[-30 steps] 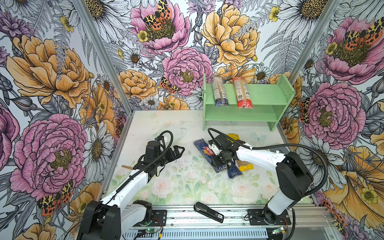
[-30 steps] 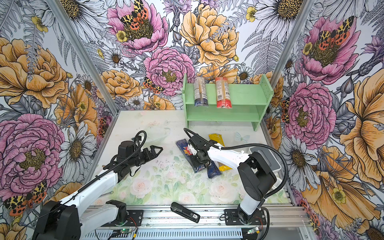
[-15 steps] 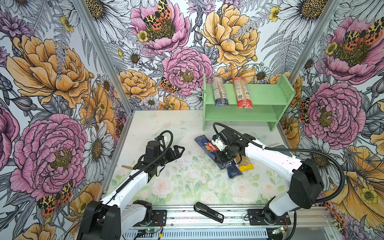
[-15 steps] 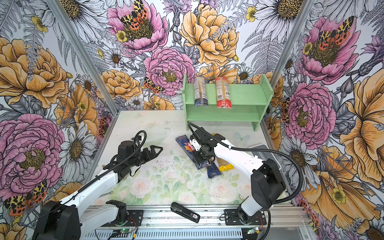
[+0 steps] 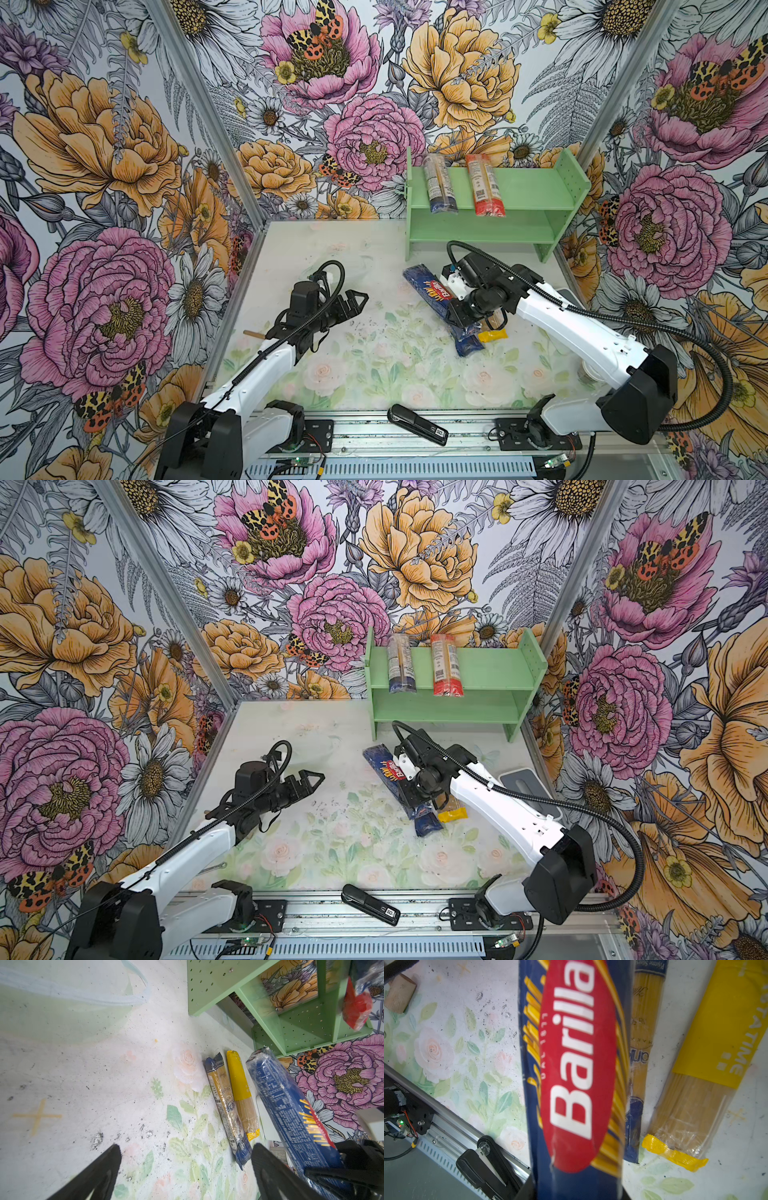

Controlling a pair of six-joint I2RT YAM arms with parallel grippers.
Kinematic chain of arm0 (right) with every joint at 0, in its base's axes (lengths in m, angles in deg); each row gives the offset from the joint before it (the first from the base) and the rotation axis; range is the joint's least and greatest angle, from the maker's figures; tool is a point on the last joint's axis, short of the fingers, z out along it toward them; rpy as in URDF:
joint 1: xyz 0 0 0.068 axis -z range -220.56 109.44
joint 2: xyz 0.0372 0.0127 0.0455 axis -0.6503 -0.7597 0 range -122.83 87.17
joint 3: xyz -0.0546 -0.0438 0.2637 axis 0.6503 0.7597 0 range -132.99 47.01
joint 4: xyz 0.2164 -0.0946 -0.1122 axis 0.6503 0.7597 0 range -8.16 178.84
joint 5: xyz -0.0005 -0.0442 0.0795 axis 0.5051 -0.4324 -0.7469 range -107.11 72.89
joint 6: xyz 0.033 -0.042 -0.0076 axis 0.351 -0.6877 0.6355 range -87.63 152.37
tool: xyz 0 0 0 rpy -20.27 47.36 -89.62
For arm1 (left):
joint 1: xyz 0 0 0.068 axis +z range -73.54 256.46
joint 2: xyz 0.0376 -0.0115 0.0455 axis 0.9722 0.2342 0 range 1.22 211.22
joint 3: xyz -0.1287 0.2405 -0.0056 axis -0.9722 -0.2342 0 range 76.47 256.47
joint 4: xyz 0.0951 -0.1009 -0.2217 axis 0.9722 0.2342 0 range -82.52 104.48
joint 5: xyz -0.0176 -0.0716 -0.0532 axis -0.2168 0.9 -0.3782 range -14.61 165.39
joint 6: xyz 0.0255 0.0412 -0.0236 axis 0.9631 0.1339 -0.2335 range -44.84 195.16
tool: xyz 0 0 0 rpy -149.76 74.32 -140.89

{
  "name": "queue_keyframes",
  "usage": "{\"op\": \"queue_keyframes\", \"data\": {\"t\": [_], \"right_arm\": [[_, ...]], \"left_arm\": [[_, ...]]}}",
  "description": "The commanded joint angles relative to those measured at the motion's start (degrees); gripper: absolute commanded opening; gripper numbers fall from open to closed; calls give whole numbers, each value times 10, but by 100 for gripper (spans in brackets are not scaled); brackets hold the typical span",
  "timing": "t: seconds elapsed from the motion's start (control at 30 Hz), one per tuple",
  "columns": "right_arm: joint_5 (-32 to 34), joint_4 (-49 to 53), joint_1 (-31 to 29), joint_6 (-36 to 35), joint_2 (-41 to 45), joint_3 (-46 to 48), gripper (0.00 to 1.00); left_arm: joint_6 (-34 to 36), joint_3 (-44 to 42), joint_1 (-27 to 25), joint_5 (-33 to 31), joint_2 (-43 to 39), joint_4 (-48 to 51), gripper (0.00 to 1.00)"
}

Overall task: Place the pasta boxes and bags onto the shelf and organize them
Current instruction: 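Carry the upright Barilla box with the right gripper toward the green shelf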

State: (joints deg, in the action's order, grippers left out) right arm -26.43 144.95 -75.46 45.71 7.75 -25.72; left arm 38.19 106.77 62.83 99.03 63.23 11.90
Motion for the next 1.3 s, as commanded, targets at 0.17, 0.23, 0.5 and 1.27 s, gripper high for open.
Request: {"op": "queue_keyframes", "data": {"t": [0.17, 0.23, 0.5, 1.27], "right_arm": [[37, 43, 10, -8, 82, -67, 0], [42, 54, 10, -7, 95, -75, 0], [76, 120, 17, -7, 140, -132, 0], [60, 199, 213, -86, 124, -306, 0]], "left_arm": [[12, -2, 8, 7, -5, -9, 99], [12, -1, 7, 8, -1, -10, 99], [8, 3, 6, 15, 10, -17, 99], [16, 12, 0, 10, -2, 2, 99]]}}
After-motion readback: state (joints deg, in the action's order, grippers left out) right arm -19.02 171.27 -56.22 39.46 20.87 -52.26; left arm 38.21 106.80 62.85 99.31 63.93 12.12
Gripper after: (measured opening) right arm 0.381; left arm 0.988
